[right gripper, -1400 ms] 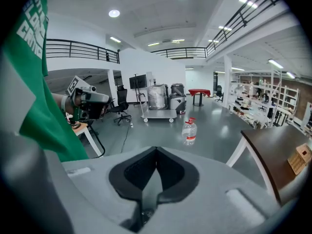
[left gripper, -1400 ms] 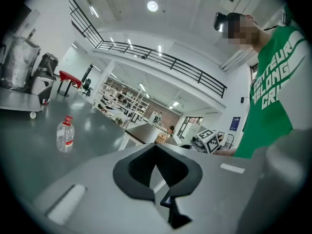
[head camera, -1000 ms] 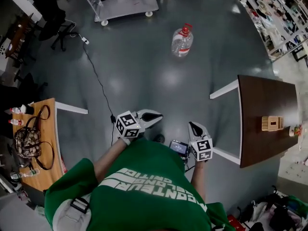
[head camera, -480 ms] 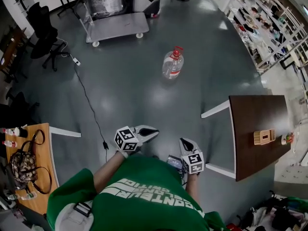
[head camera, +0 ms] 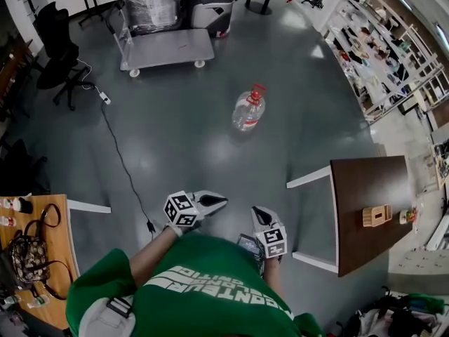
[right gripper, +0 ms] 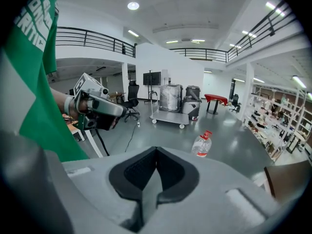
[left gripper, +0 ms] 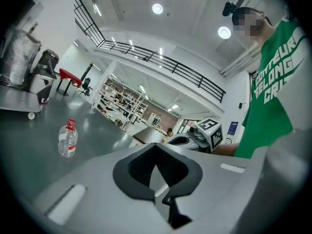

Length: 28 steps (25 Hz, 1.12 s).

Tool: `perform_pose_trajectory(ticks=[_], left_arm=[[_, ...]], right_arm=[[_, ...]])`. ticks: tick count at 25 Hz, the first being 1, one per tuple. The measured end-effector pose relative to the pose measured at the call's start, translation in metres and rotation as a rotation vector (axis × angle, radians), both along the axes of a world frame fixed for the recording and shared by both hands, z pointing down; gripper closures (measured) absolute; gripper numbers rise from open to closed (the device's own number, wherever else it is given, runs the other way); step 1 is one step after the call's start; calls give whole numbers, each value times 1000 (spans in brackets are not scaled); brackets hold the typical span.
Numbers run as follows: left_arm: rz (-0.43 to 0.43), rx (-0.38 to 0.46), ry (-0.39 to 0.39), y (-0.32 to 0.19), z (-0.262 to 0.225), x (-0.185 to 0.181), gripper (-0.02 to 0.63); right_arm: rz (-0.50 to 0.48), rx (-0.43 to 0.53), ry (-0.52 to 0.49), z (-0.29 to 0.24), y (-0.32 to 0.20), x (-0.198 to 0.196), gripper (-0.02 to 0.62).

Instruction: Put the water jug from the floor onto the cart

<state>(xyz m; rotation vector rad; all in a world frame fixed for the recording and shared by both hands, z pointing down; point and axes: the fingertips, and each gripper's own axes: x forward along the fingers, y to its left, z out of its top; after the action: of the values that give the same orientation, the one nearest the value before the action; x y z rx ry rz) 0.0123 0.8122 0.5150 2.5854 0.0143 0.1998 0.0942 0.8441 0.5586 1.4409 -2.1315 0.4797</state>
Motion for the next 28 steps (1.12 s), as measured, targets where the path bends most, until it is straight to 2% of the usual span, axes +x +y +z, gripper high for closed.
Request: perform_pose_trajectory(ticks=[8, 14, 21, 28], left_arm=[[-11, -35, 19, -23, 2, -55, 597], [-38, -31, -10, -42, 8, -90, 597], [-133, -34, -15, -71, 14, -116, 597], [-160, -23, -32, -98, 13, -103, 597]], right_arm=[[-83, -40, 39, 4, -34, -68, 603], [-127, -64, 25, 17, -47, -106, 603], [-201, -42, 24, 18, -84, -127, 603], [-214, -37, 15, 18, -119, -107, 603]])
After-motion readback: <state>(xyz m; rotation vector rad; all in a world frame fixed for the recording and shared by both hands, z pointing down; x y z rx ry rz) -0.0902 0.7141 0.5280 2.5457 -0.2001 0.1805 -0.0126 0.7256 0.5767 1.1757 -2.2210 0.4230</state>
